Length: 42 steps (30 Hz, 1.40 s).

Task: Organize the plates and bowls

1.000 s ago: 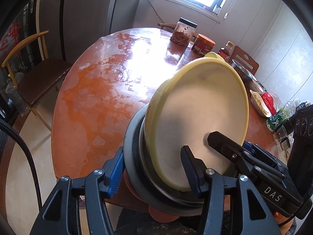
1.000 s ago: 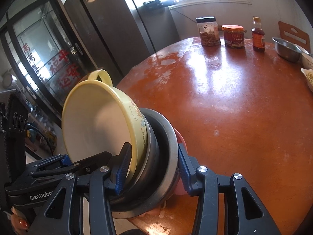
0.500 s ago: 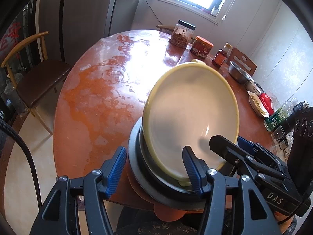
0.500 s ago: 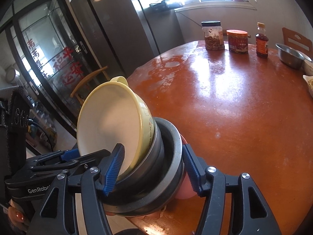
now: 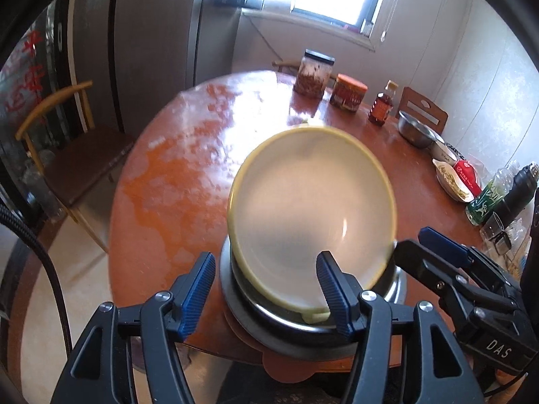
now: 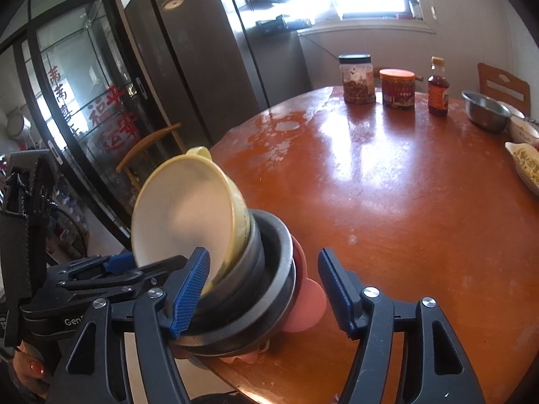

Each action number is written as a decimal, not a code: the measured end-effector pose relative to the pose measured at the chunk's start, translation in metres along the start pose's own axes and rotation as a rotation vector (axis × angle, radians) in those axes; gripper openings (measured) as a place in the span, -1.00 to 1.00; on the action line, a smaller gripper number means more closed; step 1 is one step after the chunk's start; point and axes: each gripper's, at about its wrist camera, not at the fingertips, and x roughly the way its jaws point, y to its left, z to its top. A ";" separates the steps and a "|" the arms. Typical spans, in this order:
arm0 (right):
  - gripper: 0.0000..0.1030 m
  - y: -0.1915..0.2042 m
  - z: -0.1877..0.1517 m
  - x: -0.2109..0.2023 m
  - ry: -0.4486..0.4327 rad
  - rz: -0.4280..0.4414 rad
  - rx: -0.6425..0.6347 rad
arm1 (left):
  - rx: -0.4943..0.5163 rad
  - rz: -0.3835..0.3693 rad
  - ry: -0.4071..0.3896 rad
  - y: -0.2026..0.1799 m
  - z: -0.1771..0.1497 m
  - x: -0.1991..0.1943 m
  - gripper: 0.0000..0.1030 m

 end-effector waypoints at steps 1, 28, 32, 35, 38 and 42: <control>0.37 0.001 -0.001 -0.004 -0.008 -0.006 -0.009 | 0.005 0.007 -0.016 -0.002 0.000 -0.005 0.25; 0.51 0.015 -0.093 -0.067 -0.086 -0.173 -0.070 | 0.049 0.119 -0.115 -0.015 -0.092 -0.053 0.46; 0.51 0.015 -0.104 -0.071 -0.089 -0.175 -0.038 | 0.068 0.119 -0.089 -0.021 -0.106 -0.047 0.47; 0.52 0.013 -0.107 -0.074 -0.100 -0.183 -0.032 | 0.082 0.111 -0.074 -0.029 -0.115 -0.043 0.47; 0.52 0.010 -0.109 -0.077 -0.109 -0.188 -0.016 | 0.086 0.114 -0.060 -0.033 -0.120 -0.038 0.47; 0.52 0.001 -0.110 -0.076 -0.102 -0.198 0.008 | 0.087 0.120 -0.047 -0.036 -0.121 -0.033 0.47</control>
